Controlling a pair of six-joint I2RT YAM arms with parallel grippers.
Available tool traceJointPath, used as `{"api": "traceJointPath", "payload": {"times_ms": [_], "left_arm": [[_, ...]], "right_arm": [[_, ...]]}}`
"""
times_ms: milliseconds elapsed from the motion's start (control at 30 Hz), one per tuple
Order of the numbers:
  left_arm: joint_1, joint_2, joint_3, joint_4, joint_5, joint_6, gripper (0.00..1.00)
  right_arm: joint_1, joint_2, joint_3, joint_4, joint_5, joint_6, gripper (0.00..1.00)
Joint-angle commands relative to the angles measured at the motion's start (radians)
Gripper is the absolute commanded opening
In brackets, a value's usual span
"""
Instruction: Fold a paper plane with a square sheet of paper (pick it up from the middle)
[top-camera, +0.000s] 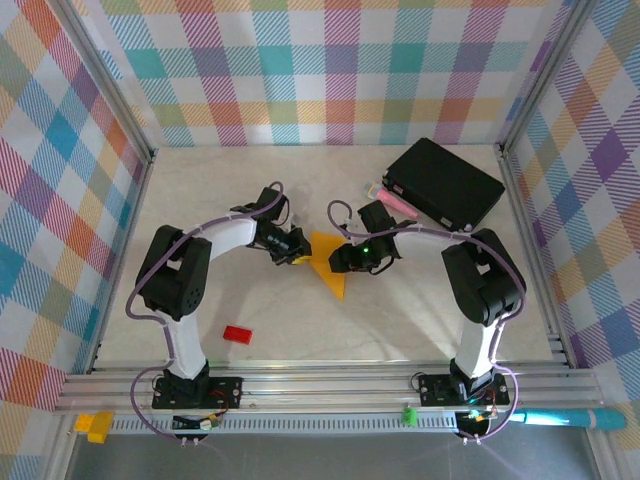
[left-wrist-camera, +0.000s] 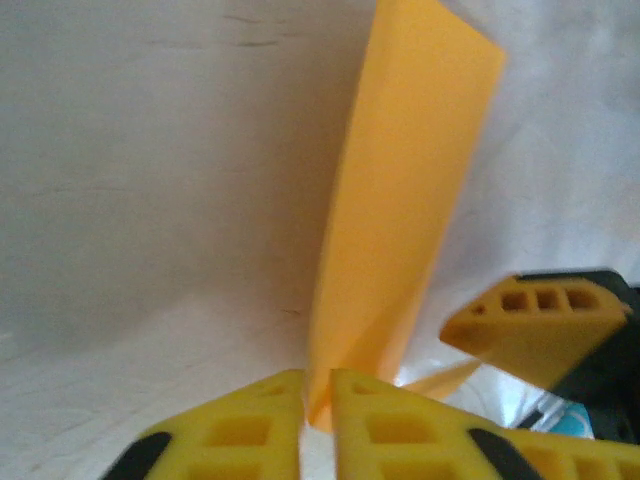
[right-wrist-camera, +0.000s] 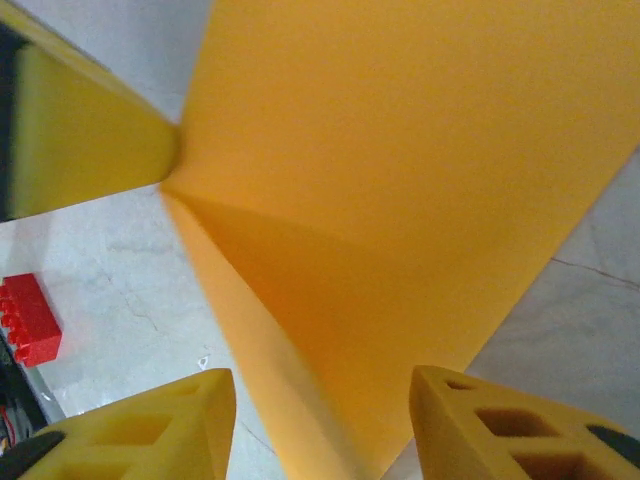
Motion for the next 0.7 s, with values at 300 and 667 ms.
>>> {"api": "traceJointPath", "payload": {"times_ms": [300, 667], "left_arm": [[0.03, -0.135, -0.089, 0.084, -0.157, -0.092, 0.43], [0.035, -0.241, -0.322, 0.424, -0.042, -0.346, 0.55]], "right_arm": [[-0.009, 0.056, 0.059, -0.051, -0.097, -0.045, 0.41], [-0.016, 0.068, 0.071, -0.019, -0.148, -0.002, 0.11]]}}
